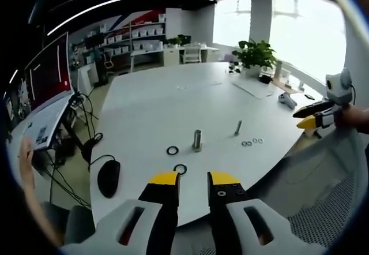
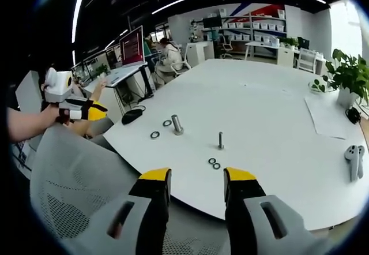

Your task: Place the washer onto the threaded stud by aligning its center hole with the stud, sliding it down to the base, and recovering from edge contact or off-axis alignment until the washer reaches the visible bottom stop.

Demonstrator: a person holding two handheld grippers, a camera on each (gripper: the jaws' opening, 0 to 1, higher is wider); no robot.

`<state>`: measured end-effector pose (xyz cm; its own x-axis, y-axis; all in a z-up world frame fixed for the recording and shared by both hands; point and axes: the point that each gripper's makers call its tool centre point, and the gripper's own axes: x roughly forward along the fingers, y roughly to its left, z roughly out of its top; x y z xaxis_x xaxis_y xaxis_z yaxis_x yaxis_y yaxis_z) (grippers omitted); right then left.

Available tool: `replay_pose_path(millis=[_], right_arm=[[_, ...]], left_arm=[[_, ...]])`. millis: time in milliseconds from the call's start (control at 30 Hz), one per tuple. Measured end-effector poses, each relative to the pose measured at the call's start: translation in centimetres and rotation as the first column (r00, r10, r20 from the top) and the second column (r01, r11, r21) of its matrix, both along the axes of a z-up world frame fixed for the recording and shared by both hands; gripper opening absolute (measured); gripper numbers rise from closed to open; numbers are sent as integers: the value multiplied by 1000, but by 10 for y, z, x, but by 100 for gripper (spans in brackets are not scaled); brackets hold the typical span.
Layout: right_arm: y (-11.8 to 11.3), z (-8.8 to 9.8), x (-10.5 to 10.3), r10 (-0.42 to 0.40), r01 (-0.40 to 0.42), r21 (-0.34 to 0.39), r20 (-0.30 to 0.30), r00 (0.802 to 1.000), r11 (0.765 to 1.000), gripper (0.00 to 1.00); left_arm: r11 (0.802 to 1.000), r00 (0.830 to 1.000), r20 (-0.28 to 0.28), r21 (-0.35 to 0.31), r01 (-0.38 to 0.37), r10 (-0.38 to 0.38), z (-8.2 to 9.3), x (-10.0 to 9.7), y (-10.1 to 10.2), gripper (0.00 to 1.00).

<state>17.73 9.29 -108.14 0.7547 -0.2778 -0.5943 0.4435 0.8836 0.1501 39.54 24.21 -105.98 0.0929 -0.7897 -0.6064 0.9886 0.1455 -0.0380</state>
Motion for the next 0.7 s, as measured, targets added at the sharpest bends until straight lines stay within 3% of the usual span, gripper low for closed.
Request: replay_pose_path(millis=[700], right_arm=[[3,-1,2,14,-14,6,-6,1000,1000,42]], left_arm=[[999,1000,-7,30,-14,14,-15,18,6,18]])
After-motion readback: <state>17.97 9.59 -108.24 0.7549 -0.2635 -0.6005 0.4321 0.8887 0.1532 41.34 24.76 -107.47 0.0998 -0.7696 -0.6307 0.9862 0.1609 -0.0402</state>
